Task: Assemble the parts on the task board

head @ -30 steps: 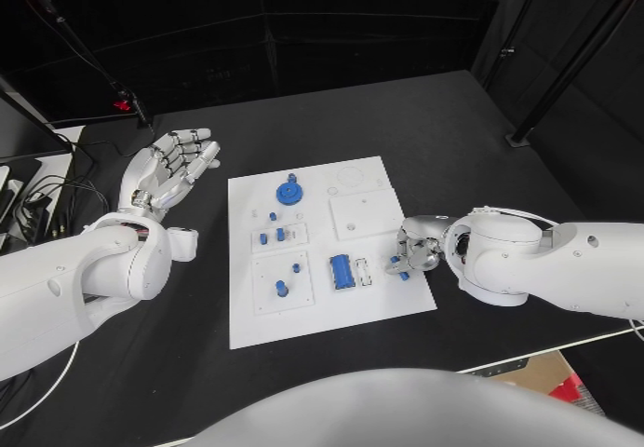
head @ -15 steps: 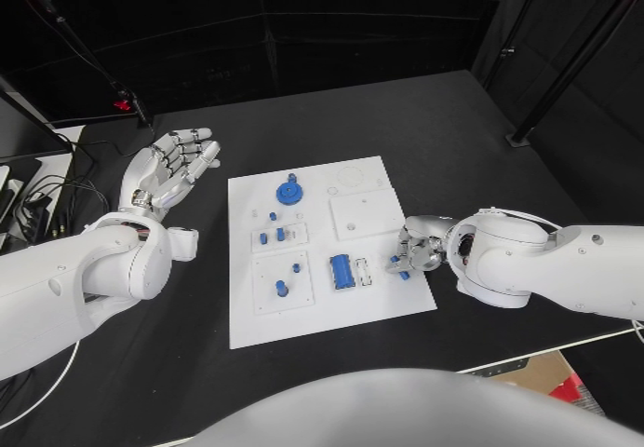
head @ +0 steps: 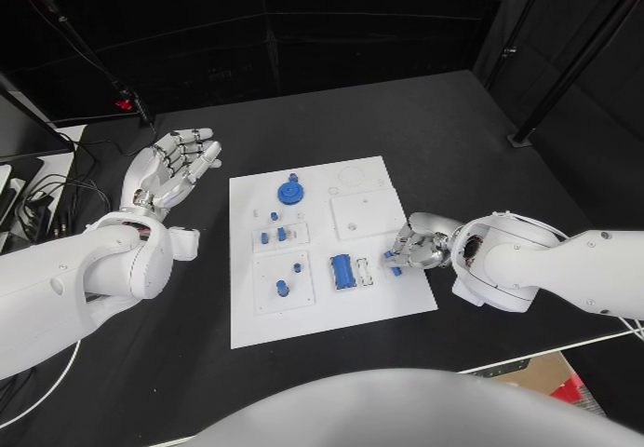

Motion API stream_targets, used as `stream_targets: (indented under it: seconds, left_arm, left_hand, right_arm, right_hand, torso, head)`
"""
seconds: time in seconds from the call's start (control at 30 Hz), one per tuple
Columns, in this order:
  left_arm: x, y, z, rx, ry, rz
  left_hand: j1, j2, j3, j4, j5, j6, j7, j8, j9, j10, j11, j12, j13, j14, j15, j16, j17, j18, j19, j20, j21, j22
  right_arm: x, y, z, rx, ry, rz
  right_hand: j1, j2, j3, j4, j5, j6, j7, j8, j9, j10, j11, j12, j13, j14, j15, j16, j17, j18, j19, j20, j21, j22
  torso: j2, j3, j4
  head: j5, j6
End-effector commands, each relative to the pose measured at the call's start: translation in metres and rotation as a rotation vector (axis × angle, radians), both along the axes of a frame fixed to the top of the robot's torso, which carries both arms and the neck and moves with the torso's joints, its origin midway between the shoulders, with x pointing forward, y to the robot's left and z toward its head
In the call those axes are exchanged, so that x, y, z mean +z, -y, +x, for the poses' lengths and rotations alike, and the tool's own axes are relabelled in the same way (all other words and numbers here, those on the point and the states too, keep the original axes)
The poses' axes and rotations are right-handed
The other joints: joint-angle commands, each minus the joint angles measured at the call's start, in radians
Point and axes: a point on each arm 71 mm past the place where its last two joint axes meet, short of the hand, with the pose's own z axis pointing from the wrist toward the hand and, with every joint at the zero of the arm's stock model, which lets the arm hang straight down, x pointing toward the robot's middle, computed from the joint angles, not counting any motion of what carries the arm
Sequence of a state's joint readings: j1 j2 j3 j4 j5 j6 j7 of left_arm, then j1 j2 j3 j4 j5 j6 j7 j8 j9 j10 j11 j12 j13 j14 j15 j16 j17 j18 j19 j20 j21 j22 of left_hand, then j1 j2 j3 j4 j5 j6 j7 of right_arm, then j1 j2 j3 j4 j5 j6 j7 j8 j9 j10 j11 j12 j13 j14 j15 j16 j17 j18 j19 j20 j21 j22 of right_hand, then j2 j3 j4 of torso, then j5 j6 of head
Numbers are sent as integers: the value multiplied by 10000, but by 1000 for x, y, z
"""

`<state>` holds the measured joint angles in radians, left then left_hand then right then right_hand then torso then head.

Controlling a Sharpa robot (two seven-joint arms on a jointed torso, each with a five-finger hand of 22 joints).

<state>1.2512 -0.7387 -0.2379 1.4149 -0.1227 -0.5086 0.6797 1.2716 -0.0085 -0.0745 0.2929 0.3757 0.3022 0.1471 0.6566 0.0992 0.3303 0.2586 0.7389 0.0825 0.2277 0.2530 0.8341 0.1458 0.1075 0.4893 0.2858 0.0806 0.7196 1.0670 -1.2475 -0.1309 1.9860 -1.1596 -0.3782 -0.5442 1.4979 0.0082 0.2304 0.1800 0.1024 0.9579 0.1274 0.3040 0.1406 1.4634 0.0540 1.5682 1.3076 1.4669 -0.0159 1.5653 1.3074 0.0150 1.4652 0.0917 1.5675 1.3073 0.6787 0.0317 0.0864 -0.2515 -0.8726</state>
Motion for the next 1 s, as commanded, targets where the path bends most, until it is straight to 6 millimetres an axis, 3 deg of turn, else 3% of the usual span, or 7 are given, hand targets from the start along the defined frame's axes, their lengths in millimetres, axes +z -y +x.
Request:
stream_targets:
  seconds: [0.03, 0.6, 0.77, 0.93, 1.0]
  left_arm:
    - [7, 1, -2, -228, 824, -272]
    - [5, 0, -2, -206, 785, -256]
    - [5, 1, -1, -205, 755, -247]
    - [4, 1, -1, -201, 742, -238]
    - [4, 2, -1, -209, 738, -241]
  left_hand:
    - [-13, 90, -52, -3, 51, -75, 1483, 62, -13, -77, -13, 59, -14, 77, -19, 43, -9, -85, 8, 31, 32, -10]
    - [-12, 90, -52, -3, 51, -76, 1483, 63, -14, -77, -13, 59, -15, 77, -19, 44, -10, -85, 8, 31, 32, -10]
    - [-8, 97, -55, -3, 51, -79, 1483, 70, -18, -79, -13, 67, -19, 79, -19, 51, -18, -85, 6, 31, 32, -12]
    - [-8, 97, -55, -3, 51, -79, 1483, 70, -18, -79, -13, 67, -19, 79, -19, 51, -18, -85, 6, 31, 32, -12]
    - [-8, 97, -55, -3, 51, -79, 1483, 70, -18, -79, -13, 67, -19, 79, -19, 51, -18, -85, 6, 31, 32, -12]
  right_arm:
    - [0, 1, -2, -360, 159, 742]
    - [6, 0, -9, -766, 173, 1864]
    - [8, -1, -15, -1048, -195, 2425]
    - [8, -5, -17, -1272, -768, 2948]
    - [7, -8, -18, -1294, -971, 3060]
  right_hand:
    - [-54, -47, 411, -359, 38, 56, 5, 63, 54, 1074, 73, 26, 2632, 1039, 73, 55, 2634, -150, 1056, 94, 33, 2635]
    - [-351, -195, 697, -416, 245, 470, 2, -123, -22, 1074, 69, 26, 2632, 1039, 100, 55, 2634, -150, 1056, 126, 33, 2635]
    - [-626, -283, 641, -334, 581, 632, -37, -234, -54, 1074, 36, 26, 2632, 1039, 75, 55, 2634, -150, 1056, 115, 33, 2635]
    - [-1158, -416, 226, -43, 1465, 773, -66, -423, -109, 1074, 4, 26, 2632, 1039, 43, 55, 2634, -150, 1056, 85, 33, 2635]
    - [-1335, -440, 29, 88, 1600, 814, -69, -490, -129, 1074, 0, 26, 2632, 1039, 36, 55, 2634, -150, 1056, 76, 33, 2635]
  torso:
    - [-8, -3, 10]
    - [-21, -4, 2]
    - [-11, -1, 33]
    - [0, -11, 25]
    - [10, -6, 32]
  head:
    - [-16, 0]
    - [33, 0]
    - [-13, 0]
    - [-11, 0]
    - [-6, 0]
